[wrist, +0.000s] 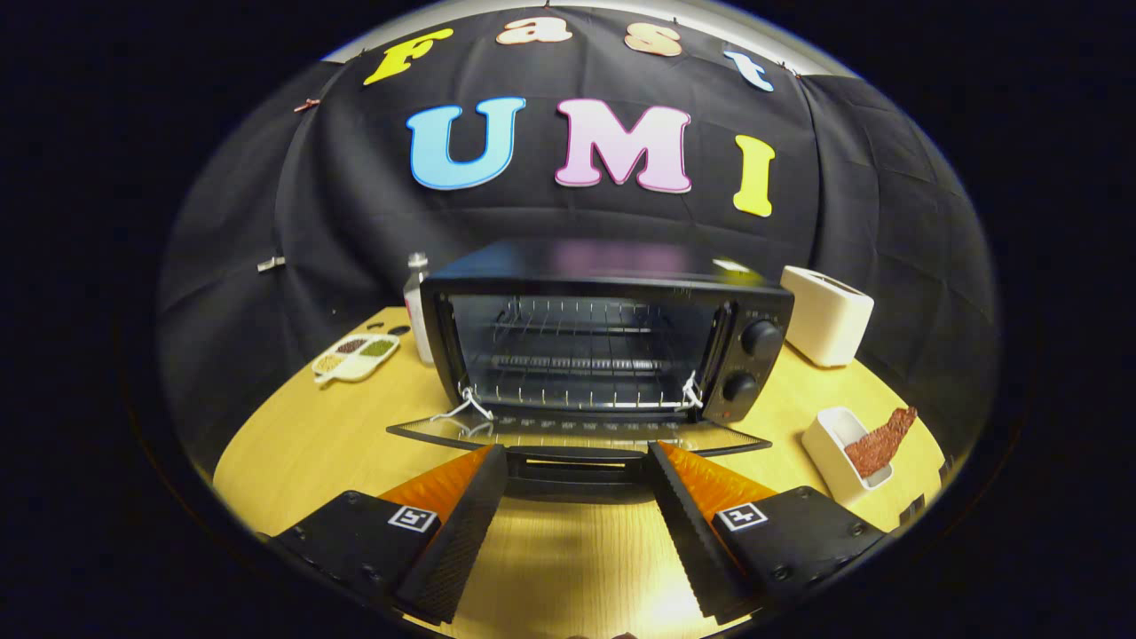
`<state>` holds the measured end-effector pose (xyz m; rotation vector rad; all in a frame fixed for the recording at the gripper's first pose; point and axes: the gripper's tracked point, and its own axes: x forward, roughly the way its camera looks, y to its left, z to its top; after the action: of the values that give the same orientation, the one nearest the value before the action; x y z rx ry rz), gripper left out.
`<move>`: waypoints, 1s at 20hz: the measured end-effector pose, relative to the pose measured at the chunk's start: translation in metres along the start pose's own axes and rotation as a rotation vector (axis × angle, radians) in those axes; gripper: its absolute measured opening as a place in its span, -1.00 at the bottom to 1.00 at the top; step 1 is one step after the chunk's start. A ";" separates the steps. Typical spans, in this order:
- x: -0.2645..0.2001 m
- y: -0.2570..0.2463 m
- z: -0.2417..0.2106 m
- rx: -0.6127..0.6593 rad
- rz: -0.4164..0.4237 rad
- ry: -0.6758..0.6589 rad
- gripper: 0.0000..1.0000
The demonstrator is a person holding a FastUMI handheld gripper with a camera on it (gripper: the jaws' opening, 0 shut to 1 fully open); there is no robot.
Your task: Open the toaster oven, put the food inside, and close the toaster oven door.
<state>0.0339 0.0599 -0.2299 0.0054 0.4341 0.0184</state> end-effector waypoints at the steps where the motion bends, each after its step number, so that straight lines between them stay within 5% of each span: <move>1: 0.000 0.003 -0.014 -0.011 0.012 0.032 0.96; 6: -0.011 -0.008 -0.044 -0.013 0.028 0.125 0.97; 20: -0.081 -0.165 0.094 -0.004 0.035 -0.080 0.95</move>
<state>0.0023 -0.1072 -0.1120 0.0093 0.3543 0.0532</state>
